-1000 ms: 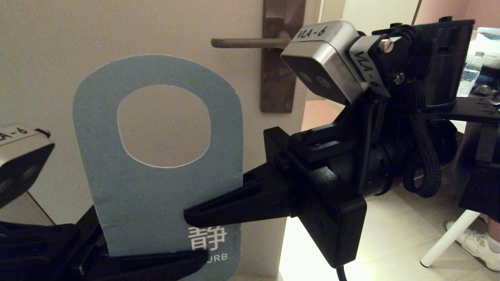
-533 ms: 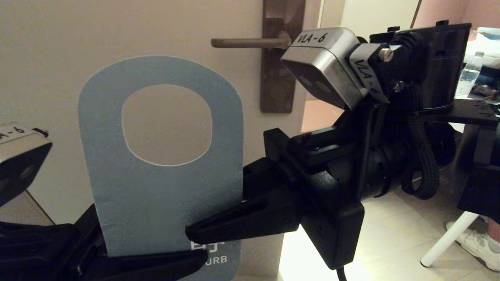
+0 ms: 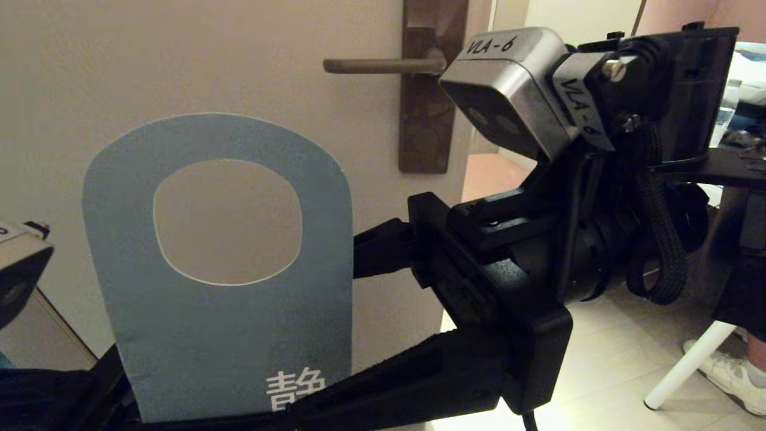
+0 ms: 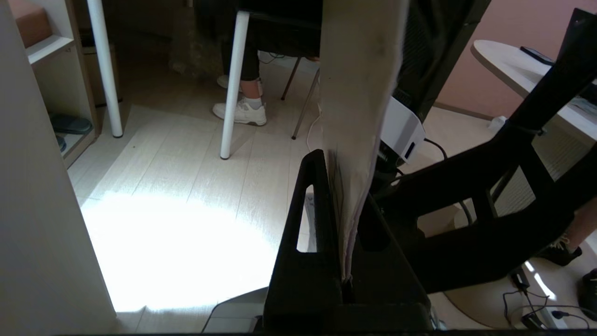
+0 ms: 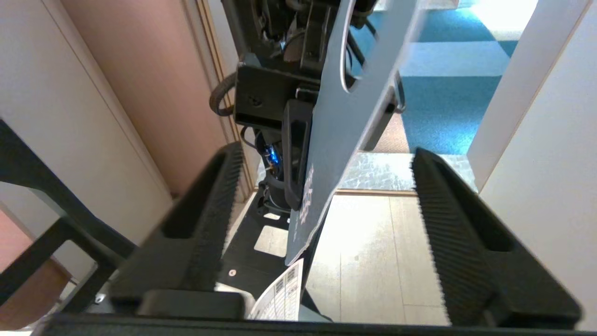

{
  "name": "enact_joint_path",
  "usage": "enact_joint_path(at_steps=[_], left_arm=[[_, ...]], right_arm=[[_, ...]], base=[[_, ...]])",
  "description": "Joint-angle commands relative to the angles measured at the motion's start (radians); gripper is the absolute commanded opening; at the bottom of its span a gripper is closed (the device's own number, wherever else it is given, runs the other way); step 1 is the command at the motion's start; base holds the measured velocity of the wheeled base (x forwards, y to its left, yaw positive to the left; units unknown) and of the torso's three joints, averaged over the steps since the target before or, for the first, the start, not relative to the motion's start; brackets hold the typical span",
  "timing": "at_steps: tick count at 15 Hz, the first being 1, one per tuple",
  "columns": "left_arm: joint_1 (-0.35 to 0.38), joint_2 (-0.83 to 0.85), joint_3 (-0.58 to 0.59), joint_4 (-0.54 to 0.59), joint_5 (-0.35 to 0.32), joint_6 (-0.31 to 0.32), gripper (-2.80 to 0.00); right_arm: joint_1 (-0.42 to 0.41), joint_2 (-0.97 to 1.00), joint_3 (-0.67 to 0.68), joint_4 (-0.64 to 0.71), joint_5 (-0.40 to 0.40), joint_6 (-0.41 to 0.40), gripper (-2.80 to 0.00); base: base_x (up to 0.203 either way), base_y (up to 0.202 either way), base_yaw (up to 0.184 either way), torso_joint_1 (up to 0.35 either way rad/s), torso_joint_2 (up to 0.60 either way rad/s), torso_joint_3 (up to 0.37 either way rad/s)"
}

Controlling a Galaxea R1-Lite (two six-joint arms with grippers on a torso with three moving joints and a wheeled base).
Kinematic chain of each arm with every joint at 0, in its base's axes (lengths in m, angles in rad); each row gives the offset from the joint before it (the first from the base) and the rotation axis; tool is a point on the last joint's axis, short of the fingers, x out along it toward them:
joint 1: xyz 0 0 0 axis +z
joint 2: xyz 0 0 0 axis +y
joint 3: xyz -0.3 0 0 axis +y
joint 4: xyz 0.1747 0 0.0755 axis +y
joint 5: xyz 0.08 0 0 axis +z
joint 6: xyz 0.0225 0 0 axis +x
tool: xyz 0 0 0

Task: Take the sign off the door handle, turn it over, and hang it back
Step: Hand it to the other hand

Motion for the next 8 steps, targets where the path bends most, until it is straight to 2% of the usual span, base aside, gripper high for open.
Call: enact_joint_path(at_steps=[1,4,8], left_arm=[[0.001,-0.022,0.016,-0.004,-0.001,-0.002,-2.8],[0.01,-0.025,0.027,-0.004,0.0,0.006,-2.8],[0.021,-0.024,0.027,-0.005,0.021,0.009,-2.8]], right_arm=[[-0.001,-0.024,0.006,-0.001,0.004,0.002,0.0],[-0.002,-0.058,0.029,0.0,0.0,0.002,0.0],[-0.006,-0.104,0.058,0.0,-0.075,0.014,0.0]], base=[[0.0,0.0,0.0,0.0,0.0,0.0],[0.0,0.0,0.0,0.0,0.0,0.0],[0.0,0.0,0.0,0.0,0.0,0.0]])
